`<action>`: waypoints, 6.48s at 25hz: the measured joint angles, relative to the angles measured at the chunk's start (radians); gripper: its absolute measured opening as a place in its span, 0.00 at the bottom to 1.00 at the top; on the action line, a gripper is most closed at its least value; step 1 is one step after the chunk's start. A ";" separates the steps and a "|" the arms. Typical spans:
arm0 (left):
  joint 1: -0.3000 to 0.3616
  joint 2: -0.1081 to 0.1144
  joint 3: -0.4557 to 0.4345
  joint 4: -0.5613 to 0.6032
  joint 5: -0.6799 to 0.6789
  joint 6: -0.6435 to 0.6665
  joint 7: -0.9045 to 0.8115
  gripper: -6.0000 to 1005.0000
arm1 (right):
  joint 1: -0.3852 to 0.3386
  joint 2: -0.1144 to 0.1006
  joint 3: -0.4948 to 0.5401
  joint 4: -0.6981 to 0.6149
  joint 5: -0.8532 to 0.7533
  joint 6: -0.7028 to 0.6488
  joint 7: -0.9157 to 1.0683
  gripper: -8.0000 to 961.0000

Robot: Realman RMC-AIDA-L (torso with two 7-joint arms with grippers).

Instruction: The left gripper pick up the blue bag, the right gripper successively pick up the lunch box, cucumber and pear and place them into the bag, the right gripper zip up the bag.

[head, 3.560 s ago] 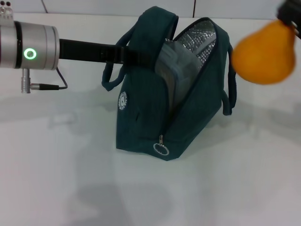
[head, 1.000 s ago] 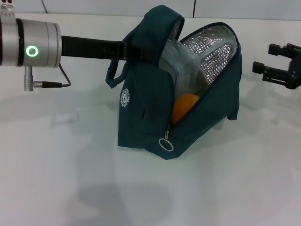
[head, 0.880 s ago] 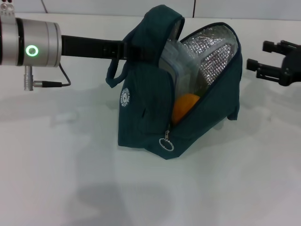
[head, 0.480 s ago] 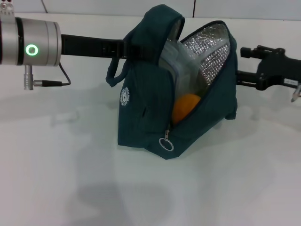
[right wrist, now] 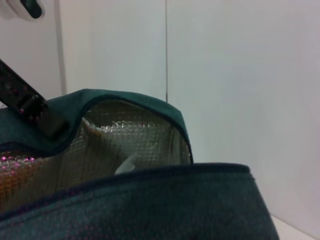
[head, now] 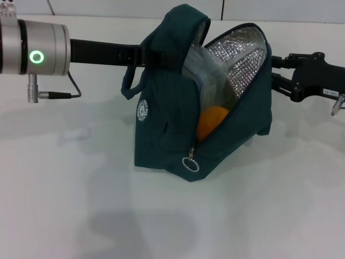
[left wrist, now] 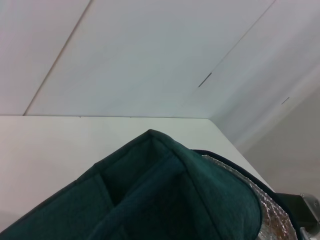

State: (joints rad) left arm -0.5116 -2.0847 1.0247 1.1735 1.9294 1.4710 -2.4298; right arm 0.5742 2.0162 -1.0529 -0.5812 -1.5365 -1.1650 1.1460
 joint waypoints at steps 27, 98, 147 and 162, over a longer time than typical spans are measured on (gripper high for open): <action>-0.002 -0.005 0.199 -0.012 -0.165 -0.034 0.037 0.05 | -0.264 -0.018 0.091 -0.354 0.149 -0.168 0.056 0.08; 0.050 -0.005 0.387 -0.236 -0.391 -0.236 0.143 0.05 | -0.274 -0.014 0.306 -0.238 0.016 -0.621 0.006 0.63; 0.051 -0.005 0.387 -0.236 -0.397 -0.239 0.143 0.05 | -0.209 0.001 0.042 0.179 -0.153 -0.391 -0.294 0.48; 0.052 -0.003 0.387 -0.236 -0.397 -0.239 0.144 0.05 | -0.199 0.002 0.042 0.195 -0.111 -0.377 -0.299 0.03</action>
State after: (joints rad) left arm -0.4598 -2.0877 1.4112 0.9373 1.5322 1.2323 -2.2855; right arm 0.3754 2.0184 -1.0108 -0.3862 -1.6472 -1.5421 0.8473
